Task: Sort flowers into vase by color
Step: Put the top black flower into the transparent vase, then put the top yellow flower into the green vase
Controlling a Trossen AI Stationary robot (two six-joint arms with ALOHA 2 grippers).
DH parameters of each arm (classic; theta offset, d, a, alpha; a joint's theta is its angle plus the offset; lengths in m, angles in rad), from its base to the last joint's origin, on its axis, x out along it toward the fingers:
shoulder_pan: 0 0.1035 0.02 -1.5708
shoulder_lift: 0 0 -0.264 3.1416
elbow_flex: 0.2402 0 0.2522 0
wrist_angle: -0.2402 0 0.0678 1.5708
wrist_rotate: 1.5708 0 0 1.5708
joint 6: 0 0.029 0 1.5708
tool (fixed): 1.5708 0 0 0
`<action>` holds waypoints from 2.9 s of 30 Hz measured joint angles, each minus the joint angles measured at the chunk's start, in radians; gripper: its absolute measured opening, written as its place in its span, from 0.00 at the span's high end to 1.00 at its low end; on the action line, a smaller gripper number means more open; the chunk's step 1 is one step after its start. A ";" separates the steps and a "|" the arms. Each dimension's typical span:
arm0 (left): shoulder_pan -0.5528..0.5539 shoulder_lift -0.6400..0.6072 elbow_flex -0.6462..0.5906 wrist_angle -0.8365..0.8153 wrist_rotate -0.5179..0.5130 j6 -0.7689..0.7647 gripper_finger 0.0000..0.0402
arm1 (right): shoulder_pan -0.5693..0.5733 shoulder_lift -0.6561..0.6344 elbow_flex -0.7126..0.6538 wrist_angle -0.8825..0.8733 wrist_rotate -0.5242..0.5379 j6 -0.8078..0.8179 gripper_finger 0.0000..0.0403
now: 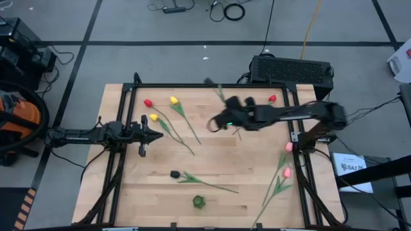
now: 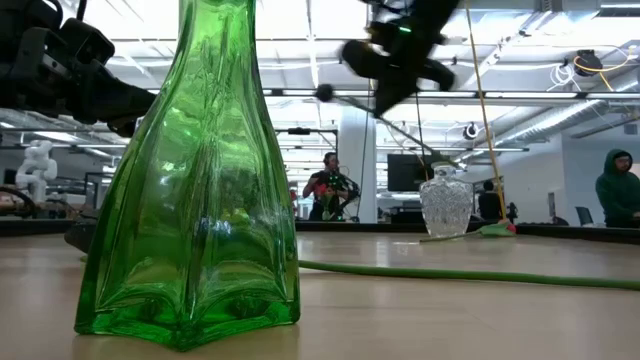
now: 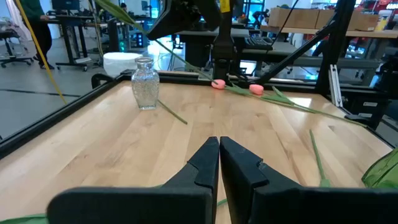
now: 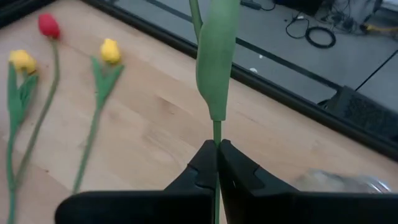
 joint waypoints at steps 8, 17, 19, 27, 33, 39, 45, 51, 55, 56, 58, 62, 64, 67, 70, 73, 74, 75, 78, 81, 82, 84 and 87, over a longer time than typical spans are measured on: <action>0.000 0.000 0.000 0.000 0.000 0.000 0.94 | -0.047 -0.485 -0.501 0.618 -0.109 -0.308 1.00; 0.000 0.000 0.000 -0.003 0.000 0.000 0.94 | -0.267 -0.853 -0.886 1.114 -0.414 -0.672 1.00; 0.000 0.000 0.000 -0.003 0.000 0.000 0.94 | -0.328 -0.883 -0.944 1.223 -0.471 -0.687 1.00; 0.000 0.000 0.000 -0.003 0.000 0.000 0.94 | -0.556 -0.865 -1.007 1.399 -0.729 -0.660 1.00; 0.000 0.000 0.000 -0.004 0.000 0.000 0.94 | -0.681 -0.809 -1.008 1.532 -0.860 -0.629 1.00; 0.000 0.000 0.000 -0.004 -0.001 0.000 0.94 | -0.763 -0.733 -1.008 1.578 -0.944 -0.592 1.00; 0.000 0.000 0.000 -0.004 -0.001 0.000 0.94 | -0.790 -0.608 -1.008 1.572 -0.970 -0.613 1.00; 0.000 0.000 0.000 -0.004 -0.001 0.000 0.94 | -0.790 -0.498 -1.008 1.570 -0.969 -0.587 1.00; 0.000 0.000 0.000 -0.005 -0.001 0.000 0.94 | -0.790 -0.487 -1.008 1.557 -0.966 -0.516 1.00; 0.000 0.000 0.000 -0.005 -0.001 0.000 0.94 | -0.790 -0.487 -1.008 1.551 -0.962 -0.509 1.00; 0.000 0.000 0.000 -0.005 -0.001 0.000 0.94 | -0.790 -0.493 -1.008 1.538 -0.962 -0.506 1.00; 0.000 0.000 0.000 -0.005 -0.001 0.000 0.94 | -0.789 -0.510 -1.008 1.490 -0.962 -0.505 1.00; 0.000 0.000 0.000 -0.005 -0.001 0.000 0.94 | -0.789 -0.526 -1.008 1.439 -0.962 -0.505 1.00; 0.000 0.000 0.000 -0.005 -0.001 0.000 0.94 | -0.789 -0.551 -1.008 1.353 -0.962 -0.500 0.98; 0.000 0.000 0.000 -0.005 -0.001 0.000 0.94 | -0.789 -0.581 -1.008 1.289 -0.963 -0.480 0.94; 0.000 0.000 0.000 -0.005 -0.001 0.000 0.94 | -0.789 -0.613 -1.008 1.252 -0.963 -0.478 0.89; 0.000 0.000 0.000 -0.005 -0.001 0.000 0.94 | -0.789 -0.624 -1.008 1.248 -0.963 -0.478 0.88; 0.000 0.000 0.000 -0.005 -0.001 0.000 0.94 | -0.789 -0.636 -1.008 1.243 -0.963 -0.479 0.86; 0.000 0.000 0.000 -0.005 -0.001 0.000 0.94 | -0.789 -0.674 -1.008 1.238 -0.963 -0.479 0.83; 0.000 0.000 0.000 -0.005 -0.001 0.000 0.94 | -0.789 -0.717 -1.008 1.227 -0.963 -0.484 0.81; 0.000 0.000 0.000 -0.005 -0.001 0.000 0.94 | -0.789 -0.734 -1.005 1.206 -0.962 -0.485 0.80; 0.000 0.000 0.000 -0.005 -0.002 0.000 0.94 | -0.789 -0.767 -0.980 1.111 -0.959 -0.486 0.80; 0.000 0.000 0.000 -0.005 -0.001 0.000 0.94 | -0.789 -0.813 -0.892 0.868 -0.959 -0.518 0.80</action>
